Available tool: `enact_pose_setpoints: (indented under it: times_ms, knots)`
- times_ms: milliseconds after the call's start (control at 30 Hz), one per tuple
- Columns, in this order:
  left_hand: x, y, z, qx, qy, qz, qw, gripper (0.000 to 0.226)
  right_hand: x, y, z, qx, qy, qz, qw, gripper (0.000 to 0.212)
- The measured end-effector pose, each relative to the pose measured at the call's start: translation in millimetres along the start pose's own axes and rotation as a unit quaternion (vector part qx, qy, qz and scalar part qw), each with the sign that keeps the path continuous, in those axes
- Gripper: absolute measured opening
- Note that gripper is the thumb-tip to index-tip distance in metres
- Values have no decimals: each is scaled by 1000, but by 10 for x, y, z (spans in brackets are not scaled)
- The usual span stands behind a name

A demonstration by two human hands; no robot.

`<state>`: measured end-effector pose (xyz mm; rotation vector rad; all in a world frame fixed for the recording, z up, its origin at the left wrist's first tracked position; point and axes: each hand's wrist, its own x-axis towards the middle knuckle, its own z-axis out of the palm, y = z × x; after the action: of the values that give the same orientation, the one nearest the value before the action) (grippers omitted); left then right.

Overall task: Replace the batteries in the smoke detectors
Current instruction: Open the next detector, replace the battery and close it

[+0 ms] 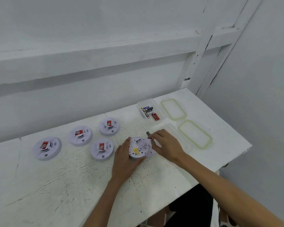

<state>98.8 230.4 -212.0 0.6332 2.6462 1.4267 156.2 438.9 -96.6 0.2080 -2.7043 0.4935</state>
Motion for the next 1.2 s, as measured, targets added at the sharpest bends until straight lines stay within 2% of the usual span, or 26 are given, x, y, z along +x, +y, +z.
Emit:
enact_pose_setpoints:
  times_ms: [100, 267, 500, 667, 867, 1033, 1200]
  knots:
    - [-10, 74, -51, -5, -14, 0, 1000, 102, -43, 191, -152, -6, -3, 39, 999, 16]
    - [-19, 87, -70, -15, -15, 0, 1000, 102, -164, 515, -280, -31, -53, 88, 994, 16]
    - [-35, 135, -90, -25, -13, 10, 1000, 101, -230, 626, -263, -79, -147, 98, 981, 21]
    - [-43, 159, -100, -23, -9, 6, 1000, 103, -170, 624, -249, -80, -159, 105, 978, 19]
    - [-42, 138, -100, -29, -16, -2, 999, 103, -17, 604, -231, -31, -94, 129, 987, 13]
    - [-50, 189, -116, -43, -11, -4, 999, 103, 283, 577, -163, 27, -22, 160, 986, 15]
    - [-58, 201, -114, -45, -5, -13, 999, 104, 675, 614, -21, 25, -41, 162, 986, 18]
